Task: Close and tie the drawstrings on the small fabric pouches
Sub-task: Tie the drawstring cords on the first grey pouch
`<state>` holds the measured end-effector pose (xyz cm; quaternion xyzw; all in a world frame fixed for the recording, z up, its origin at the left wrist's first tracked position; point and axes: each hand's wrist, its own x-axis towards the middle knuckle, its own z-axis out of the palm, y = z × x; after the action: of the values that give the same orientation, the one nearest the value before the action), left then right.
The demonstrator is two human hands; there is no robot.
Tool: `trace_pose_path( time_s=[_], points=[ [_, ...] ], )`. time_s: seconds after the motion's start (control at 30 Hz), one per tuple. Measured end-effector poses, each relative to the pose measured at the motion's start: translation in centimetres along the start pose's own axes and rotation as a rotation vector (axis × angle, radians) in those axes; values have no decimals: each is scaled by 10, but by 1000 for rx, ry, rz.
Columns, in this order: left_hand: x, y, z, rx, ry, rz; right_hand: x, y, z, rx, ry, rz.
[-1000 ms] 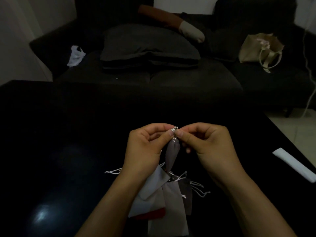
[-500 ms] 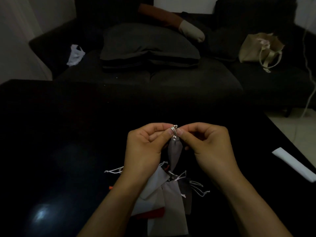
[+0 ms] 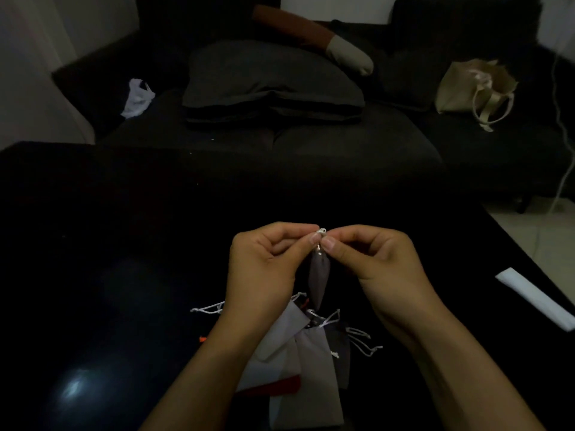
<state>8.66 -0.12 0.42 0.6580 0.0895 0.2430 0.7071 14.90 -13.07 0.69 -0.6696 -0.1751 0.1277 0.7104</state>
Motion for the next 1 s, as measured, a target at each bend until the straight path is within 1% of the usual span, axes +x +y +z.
trace_pose_path(
  time_s=[0.17, 0.27, 0.43, 0.6, 0.73, 0.87, 1.0],
  points=[
    [4, -2, -4, -98, -74, -111, 1, -1, -8, 90, -87, 132],
    [6, -3, -5, -121, -107, -136, 2, -2, -12, 74, -132, 184],
    [6, -4, -5, -107, -125, -153, 2, -4, -17, -2, -180, 168],
    [6, -2, -6, -147, -129, -175, 2, -3, -18, 81, -241, 199],
    [6, -1, -7, -145, -155, -174, 2, -4, -18, 95, -293, 216],
    [5, 0, -8, -138, -195, -187, 3, -6, -25, 51, -292, 205],
    [6, -1, -10, -91, -238, -196, 2, -5, -27, -1, -338, 196]
  ],
)
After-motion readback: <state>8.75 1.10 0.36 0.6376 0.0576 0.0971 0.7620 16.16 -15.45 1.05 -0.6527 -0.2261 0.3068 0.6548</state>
